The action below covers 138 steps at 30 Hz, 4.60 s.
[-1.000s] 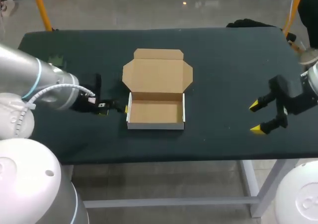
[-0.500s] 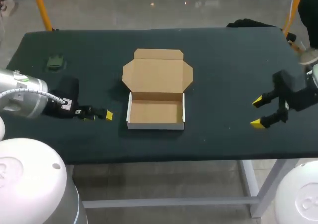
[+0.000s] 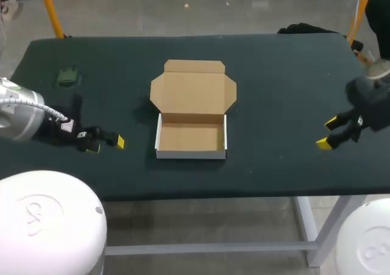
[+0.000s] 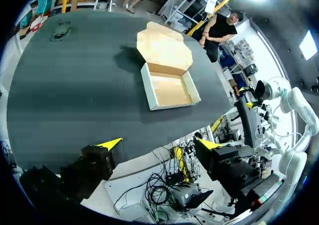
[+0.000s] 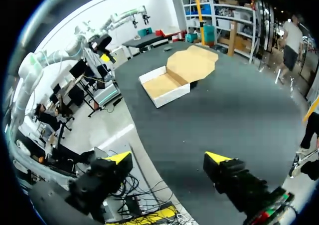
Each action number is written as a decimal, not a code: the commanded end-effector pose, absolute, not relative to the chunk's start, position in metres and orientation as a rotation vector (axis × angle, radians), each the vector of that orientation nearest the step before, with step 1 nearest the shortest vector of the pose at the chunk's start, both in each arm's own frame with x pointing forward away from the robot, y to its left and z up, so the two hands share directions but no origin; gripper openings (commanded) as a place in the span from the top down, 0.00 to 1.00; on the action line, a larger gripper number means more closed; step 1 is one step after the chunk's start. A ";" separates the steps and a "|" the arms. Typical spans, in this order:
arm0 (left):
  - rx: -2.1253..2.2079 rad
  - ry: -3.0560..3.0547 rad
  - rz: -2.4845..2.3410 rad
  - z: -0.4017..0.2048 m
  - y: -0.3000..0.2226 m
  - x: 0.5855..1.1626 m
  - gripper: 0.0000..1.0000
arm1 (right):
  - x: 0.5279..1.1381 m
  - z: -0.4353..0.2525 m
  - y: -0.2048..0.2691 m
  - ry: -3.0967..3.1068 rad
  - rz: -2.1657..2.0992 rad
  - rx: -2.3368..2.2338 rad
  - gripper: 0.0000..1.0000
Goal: Assemble the packaging by folding the flat box into shape, placing the metal phone stand inside, and closing the box properly
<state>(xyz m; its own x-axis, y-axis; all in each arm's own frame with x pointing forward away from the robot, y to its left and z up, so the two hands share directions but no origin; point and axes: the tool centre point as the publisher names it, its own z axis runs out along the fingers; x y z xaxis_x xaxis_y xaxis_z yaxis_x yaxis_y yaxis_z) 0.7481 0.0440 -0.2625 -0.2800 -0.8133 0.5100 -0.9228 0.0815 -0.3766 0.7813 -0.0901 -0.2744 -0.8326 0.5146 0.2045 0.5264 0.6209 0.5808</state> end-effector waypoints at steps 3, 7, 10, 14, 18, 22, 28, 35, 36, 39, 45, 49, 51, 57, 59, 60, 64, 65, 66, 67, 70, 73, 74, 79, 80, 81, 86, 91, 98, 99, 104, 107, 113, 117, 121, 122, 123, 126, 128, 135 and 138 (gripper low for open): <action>1.859 -2.147 0.883 -0.242 0.054 0.738 0.00 | 0.772 -0.253 -0.092 -2.830 -0.915 -1.074 0.00; 1.916 -2.102 0.844 -0.233 0.057 0.736 0.00 | 0.774 -0.246 -0.095 -2.785 -0.854 -1.188 0.00; 1.942 -2.098 0.814 -0.228 0.059 0.735 0.00 | 0.774 -0.240 -0.096 -2.783 -0.797 -1.258 0.00; 1.974 -2.080 0.791 -0.222 0.060 0.732 0.00 | 0.775 -0.232 -0.098 -2.778 -0.761 -1.304 0.00; 2.005 -2.065 0.764 -0.214 0.061 0.729 0.00 | 0.774 -0.225 -0.101 -2.768 -0.724 -1.360 0.00; 2.028 -2.053 0.750 -0.208 0.061 0.727 0.00 | 0.774 -0.220 -0.102 -2.766 -0.664 -1.424 0.00; 2.087 -2.024 0.701 -0.203 0.063 0.726 0.00 | 0.776 -0.217 -0.107 -2.743 -0.575 -1.539 0.00; 2.134 -2.022 0.653 -0.196 0.066 0.725 0.00 | 0.776 -0.214 -0.111 -2.737 -0.536 -1.602 0.00; 2.145 -2.023 0.639 -0.194 0.066 0.726 0.00 | 0.775 -0.214 -0.111 -2.730 -0.520 -1.618 0.00; 2.169 -2.019 0.606 -0.189 0.066 0.728 0.00 | 0.775 -0.214 -0.112 -2.719 -0.496 -1.648 0.00; 2.209 -2.044 0.551 -0.185 0.063 0.730 0.00 | 0.775 -0.217 -0.118 -2.644 -0.468 -1.742 0.00; 2.220 -2.042 0.549 -0.185 0.063 0.733 0.00 | 0.777 -0.217 -0.120 -2.594 -0.470 -1.814 0.00; 2.232 -2.038 0.543 -0.186 0.063 0.736 0.00 | 0.779 -0.218 -0.121 -2.571 -0.470 -1.843 0.00; 2.250 -2.022 0.544 -0.188 0.066 0.740 0.00 | 0.786 -0.217 -0.123 -2.519 -0.437 -1.930 0.00; 2.254 -2.020 0.540 -0.189 0.066 0.741 0.00 | 0.787 -0.217 -0.123 -2.506 -0.414 -1.960 0.00; 2.256 -2.019 0.536 -0.189 0.066 0.742 0.00 | 0.788 -0.217 -0.123 -2.505 -0.414 -1.958 0.00; 2.260 -2.018 0.530 -0.189 0.067 0.742 0.00 | 0.789 -0.218 -0.123 -2.494 -0.409 -1.971 0.00; 2.261 -2.017 0.529 -0.189 0.067 0.742 0.00 | 0.789 -0.218 -0.123 -2.494 -0.409 -1.971 0.00; 2.261 -2.017 0.526 -0.189 0.067 0.742 0.00 | 0.789 -0.218 -0.123 -2.494 -0.409 -1.971 0.00; 2.262 -2.016 0.525 -0.189 0.067 0.742 0.00 | 0.789 -0.218 -0.123 -2.494 -0.409 -1.971 0.00; 2.262 -2.017 0.520 -0.190 0.066 0.743 0.00 | 0.789 -0.218 -0.123 -2.494 -0.409 -1.971 0.00; 2.262 -2.015 0.517 -0.191 0.066 0.744 0.00 | 0.789 -0.218 -0.123 -2.494 -0.409 -1.971 0.00; 2.263 -2.014 0.515 -0.191 0.066 0.744 0.00 | 0.789 -0.218 -0.123 -2.494 -0.409 -1.971 0.00; 2.263 -2.015 0.507 -0.193 0.064 0.747 0.00 | 0.789 -0.218 -0.123 -2.494 -0.409 -1.971 0.00; 2.262 -2.016 0.506 -0.194 0.063 0.748 0.00 | 0.789 -0.218 -0.123 -2.494 -0.409 -1.971 0.00; 2.263 -2.017 0.504 -0.195 0.063 0.749 0.00 | 0.789 -0.218 -0.123 -2.494 -0.409 -1.971 0.00; 2.260 -2.011 0.493 -0.202 0.065 0.755 0.00 | 0.789 -0.218 -0.123 -2.494 -0.409 -1.971 0.00; 2.260 -2.008 0.481 -0.204 0.066 0.758 0.00 | 0.789 -0.218 -0.123 -2.494 -0.409 -1.971 0.00; 2.270 -2.014 0.462 -0.210 0.072 0.767 0.00 | 0.789 -0.218 -0.123 -2.494 -0.409 -1.971 0.00; 2.274 -2.012 0.458 -0.212 0.073 0.769 0.00 | 0.789 -0.218 -0.123 -2.494 -0.409 -1.971 0.00; 2.276 -1.990 0.446 -0.224 0.082 0.780 0.00 | 0.789 -0.218 -0.123 -2.494 -0.409 -1.971 0.00; 2.274 -1.978 0.436 -0.236 0.090 0.791 0.00 | 0.789 -0.218 -0.123 -2.494 -0.409 -1.971 0.00; 2.284 -1.970 0.420 -0.254 0.104 0.810 0.00 | 0.789 -0.218 -0.123 -2.494 -0.409 -1.971 0.00; 2.307 -1.957 0.410 -0.264 0.111 0.822 0.00 | 0.789 -0.218 -0.123 -2.494 -0.409 -1.971 0.00; 2.310 -1.962 0.396 -0.271 0.117 0.837 0.00 | 0.789 -0.218 -0.123 -2.494 -0.409 -1.971 0.00; 2.309 -1.961 0.395 -0.274 0.120 0.841 0.00 | 0.789 -0.218 -0.123 -2.494 -0.409 -1.971 0.00; 2.322 -1.958 0.383 -0.277 0.122 0.845 0.00 | 0.789 -0.218 -0.123 -2.494 -0.409 -1.971 0.00; 2.340 -1.956 0.353 -0.286 0.128 0.857 0.00 | 0.789 -0.218 -0.123 -2.494 -0.409 -1.971 0.00; 2.345 -1.958 0.336 -0.293 0.131 0.863 0.00 | 0.789 -0.218 -0.123 -2.494 -0.409 -1.971 0.00; 2.367 -1.930 0.282 -0.315 0.150 0.887 0.00 | 0.789 -0.218 -0.123 -2.494 -0.409 -1.971 0.00; 2.372 -1.929 0.253 -0.323 0.155 0.895 0.00 | 0.789 -0.218 -0.123 -2.494 -0.409 -1.971 0.00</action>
